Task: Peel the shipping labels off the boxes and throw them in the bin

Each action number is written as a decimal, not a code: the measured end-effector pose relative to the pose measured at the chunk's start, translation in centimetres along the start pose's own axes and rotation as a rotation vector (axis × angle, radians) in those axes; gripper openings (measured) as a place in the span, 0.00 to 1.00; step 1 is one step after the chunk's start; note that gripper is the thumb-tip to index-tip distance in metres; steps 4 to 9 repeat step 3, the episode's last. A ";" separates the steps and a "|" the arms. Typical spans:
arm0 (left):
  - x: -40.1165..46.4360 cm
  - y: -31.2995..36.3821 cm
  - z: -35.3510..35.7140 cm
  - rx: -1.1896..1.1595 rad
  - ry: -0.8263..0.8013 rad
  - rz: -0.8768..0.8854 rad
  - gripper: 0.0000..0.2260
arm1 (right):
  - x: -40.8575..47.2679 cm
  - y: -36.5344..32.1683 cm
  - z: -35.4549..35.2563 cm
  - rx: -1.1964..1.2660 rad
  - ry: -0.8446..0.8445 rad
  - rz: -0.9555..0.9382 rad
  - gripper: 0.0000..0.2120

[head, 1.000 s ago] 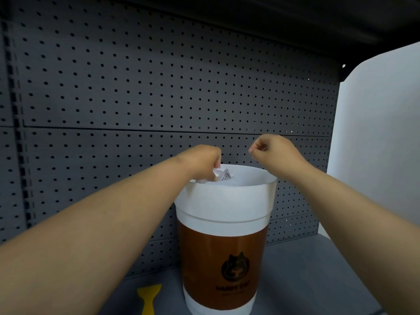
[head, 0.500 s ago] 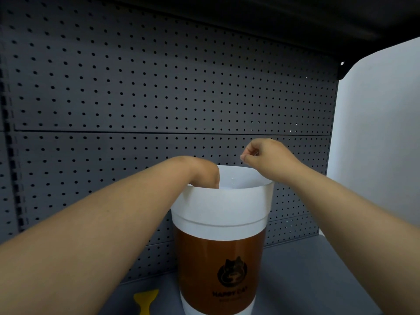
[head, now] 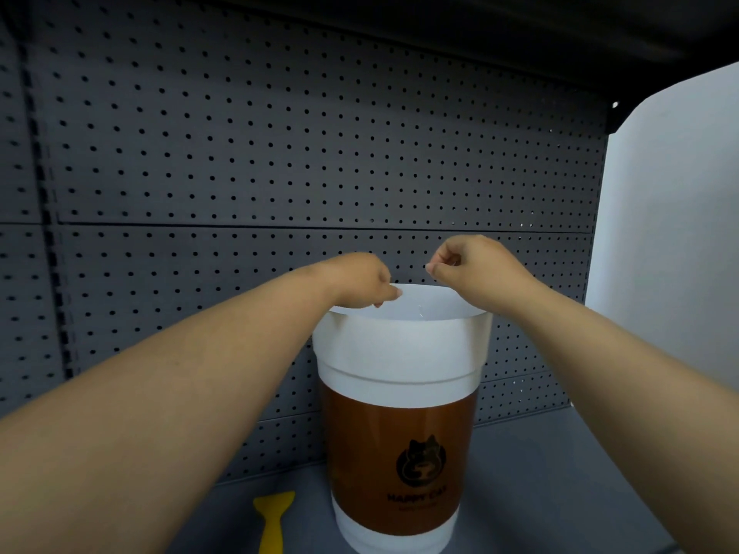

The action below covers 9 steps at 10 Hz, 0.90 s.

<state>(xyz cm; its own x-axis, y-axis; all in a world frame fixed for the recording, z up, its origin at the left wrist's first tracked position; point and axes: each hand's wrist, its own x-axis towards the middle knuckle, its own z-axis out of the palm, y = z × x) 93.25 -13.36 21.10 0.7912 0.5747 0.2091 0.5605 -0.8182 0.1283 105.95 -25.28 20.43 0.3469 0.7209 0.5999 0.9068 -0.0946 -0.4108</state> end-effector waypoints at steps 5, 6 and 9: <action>-5.3 -3.7 -0.8 -0.283 0.514 0.009 0.21 | -5.1 -7.3 -5.8 0.396 0.322 -0.202 0.05; -5.3 -3.7 -0.8 -0.283 0.514 0.009 0.21 | -5.1 -7.3 -5.8 0.396 0.322 -0.202 0.05; -5.3 -3.7 -0.8 -0.283 0.514 0.009 0.21 | -5.1 -7.3 -5.8 0.396 0.322 -0.202 0.05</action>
